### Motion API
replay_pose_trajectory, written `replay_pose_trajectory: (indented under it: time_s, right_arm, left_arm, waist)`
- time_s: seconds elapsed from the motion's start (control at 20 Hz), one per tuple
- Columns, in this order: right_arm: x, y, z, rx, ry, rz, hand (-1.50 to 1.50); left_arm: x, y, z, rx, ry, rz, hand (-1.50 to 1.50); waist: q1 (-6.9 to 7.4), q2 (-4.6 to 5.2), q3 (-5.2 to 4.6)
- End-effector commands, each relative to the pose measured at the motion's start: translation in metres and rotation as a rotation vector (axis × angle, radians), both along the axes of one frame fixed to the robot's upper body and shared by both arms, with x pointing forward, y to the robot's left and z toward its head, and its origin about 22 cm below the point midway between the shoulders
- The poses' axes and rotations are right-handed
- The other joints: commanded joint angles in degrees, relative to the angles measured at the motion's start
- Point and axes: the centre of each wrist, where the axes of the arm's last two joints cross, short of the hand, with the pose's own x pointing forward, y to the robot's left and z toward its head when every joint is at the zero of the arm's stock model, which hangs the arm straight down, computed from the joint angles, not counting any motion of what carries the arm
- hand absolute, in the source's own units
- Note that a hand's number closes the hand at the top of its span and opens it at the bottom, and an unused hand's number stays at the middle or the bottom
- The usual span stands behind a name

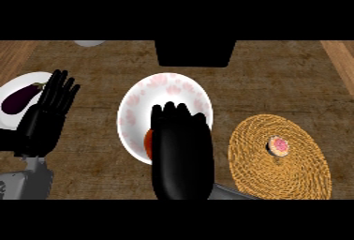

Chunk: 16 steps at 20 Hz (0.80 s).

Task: Pick the tomato from the placemat and place it in the bowl

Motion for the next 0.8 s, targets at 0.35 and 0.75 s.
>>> replay_pose_trajectory:
  time_s: [0.35,0.75]
  right_arm:
    - [0.087,-0.010,0.019,0.180,0.028,-0.222,1.50]
    - [0.144,-0.026,-0.053,0.129,0.128,-0.251,1.50]
  left_arm:
    - [0.002,-0.006,0.003,-0.006,-0.011,-0.007,0.00]
    - [0.011,0.006,0.015,-0.012,-0.009,-0.009,0.00]
  waist:
    - [-0.08,0.60,0.13]
    - [0.36,0.86,0.13]
